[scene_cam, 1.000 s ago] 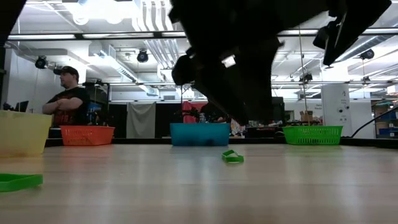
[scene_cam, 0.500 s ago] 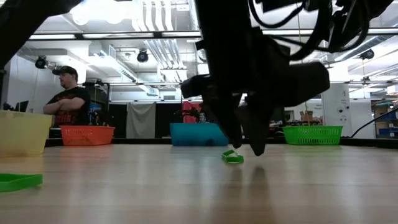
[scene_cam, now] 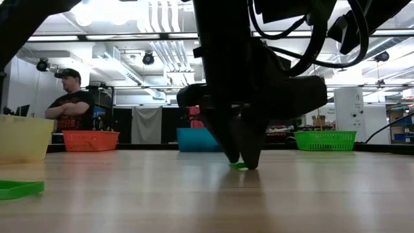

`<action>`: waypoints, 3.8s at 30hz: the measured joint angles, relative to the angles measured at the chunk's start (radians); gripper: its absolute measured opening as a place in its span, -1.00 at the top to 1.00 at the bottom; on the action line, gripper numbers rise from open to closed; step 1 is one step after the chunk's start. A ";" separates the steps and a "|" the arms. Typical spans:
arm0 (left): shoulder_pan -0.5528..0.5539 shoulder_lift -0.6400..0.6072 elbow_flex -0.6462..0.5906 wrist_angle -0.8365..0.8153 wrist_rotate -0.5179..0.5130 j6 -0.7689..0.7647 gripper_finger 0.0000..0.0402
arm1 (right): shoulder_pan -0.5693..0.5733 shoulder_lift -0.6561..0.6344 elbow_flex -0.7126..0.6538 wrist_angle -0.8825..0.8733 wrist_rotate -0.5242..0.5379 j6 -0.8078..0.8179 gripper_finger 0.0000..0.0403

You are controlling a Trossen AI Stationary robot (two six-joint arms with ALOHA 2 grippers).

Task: Sort rubber bands into baskets
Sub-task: Put the right green rubber band into the orange bin, then put the green rubber band into the orange bin

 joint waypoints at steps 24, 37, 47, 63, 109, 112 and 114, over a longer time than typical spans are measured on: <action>-0.003 -0.399 -0.295 0.082 0.001 0.417 1.00 | 0.000 -0.007 -0.129 0.230 0.011 -0.095 0.09; 0.150 -0.961 -0.790 0.130 -0.104 0.329 1.00 | -0.033 -0.001 -0.190 0.501 0.306 -0.368 0.09; 0.619 -1.173 -0.967 0.088 -0.111 0.307 1.00 | -0.172 -0.001 -0.194 0.553 0.298 -0.375 0.09; 1.169 -1.098 -0.989 0.100 -0.077 0.618 1.00 | -0.187 0.000 -0.194 0.581 0.297 -0.244 0.09; 0.008 -1.194 -1.032 0.163 0.087 0.095 0.27 | -0.189 0.000 -0.225 0.616 0.349 -0.131 0.09; -0.135 -1.132 -1.032 0.267 0.132 0.047 0.27 | -0.189 0.000 -0.225 0.616 0.349 -0.132 0.09; -0.200 -1.083 -1.032 0.339 0.171 0.033 0.27 | -0.189 0.000 -0.225 0.617 0.349 -0.132 0.09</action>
